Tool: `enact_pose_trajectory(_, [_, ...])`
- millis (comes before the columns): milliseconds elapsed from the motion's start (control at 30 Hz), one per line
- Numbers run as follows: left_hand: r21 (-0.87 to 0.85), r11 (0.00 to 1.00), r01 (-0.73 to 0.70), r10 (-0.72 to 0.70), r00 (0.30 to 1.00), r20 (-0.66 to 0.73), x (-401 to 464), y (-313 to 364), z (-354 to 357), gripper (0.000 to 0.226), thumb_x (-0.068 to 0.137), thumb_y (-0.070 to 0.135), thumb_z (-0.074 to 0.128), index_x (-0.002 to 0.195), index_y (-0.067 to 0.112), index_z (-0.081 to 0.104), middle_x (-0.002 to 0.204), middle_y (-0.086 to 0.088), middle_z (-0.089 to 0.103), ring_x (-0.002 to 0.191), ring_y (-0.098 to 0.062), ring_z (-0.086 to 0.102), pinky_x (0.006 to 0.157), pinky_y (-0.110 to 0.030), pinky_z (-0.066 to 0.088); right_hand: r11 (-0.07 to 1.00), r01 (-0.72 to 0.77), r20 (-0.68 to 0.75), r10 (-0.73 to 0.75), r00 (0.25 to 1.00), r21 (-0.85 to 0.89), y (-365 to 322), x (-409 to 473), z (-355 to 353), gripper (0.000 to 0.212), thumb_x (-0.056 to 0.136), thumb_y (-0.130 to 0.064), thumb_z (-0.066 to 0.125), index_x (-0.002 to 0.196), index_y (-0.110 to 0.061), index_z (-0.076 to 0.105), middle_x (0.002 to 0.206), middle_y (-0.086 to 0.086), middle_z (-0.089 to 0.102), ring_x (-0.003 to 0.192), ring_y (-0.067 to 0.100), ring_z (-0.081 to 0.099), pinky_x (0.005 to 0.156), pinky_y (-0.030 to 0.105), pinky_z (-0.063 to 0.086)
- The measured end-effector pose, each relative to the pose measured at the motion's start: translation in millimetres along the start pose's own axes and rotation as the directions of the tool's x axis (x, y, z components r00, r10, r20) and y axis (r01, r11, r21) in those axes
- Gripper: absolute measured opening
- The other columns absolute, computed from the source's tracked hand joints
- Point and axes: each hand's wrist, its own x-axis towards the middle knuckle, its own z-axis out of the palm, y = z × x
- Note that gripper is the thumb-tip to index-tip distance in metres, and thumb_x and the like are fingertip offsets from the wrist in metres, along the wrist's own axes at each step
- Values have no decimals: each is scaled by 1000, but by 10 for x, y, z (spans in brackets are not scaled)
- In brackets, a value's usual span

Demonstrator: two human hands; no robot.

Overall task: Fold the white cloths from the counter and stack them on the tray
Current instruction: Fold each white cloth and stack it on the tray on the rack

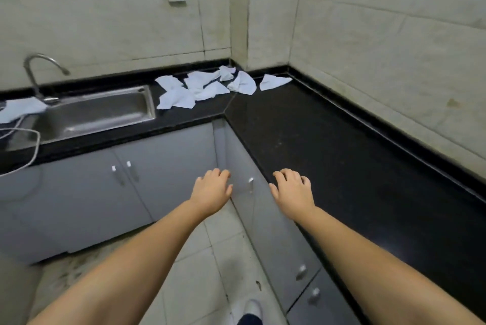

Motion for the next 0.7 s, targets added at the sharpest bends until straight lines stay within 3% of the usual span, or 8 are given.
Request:
enact_pose_trajectory(433, [-80, 986, 144, -136, 986, 97, 1865, -906, -62, 38, 98, 33, 38, 133, 17, 42, 133, -7, 48, 124, -26, 43, 99, -39, 37, 989, 146, 166, -140, 976, -21, -263, 2270, 268, 42, 100, -38, 32, 138, -21, 38, 140, 3, 41, 131, 20, 37, 110, 42, 27])
enact_pose_trajectory(700, [-77, 984, 162, -154, 983, 100, 3183, -1956, -44, 37, 98, 28, 39, 133, 17, 42, 131, -6, 47, 123, -25, 43, 97, -39, 36, 979, 203, 132, -203, 970, 7, -965, 3817, 618, 42, 100, -38, 32, 137, -19, 40, 141, 2, 41, 132, 21, 37, 110, 40, 24])
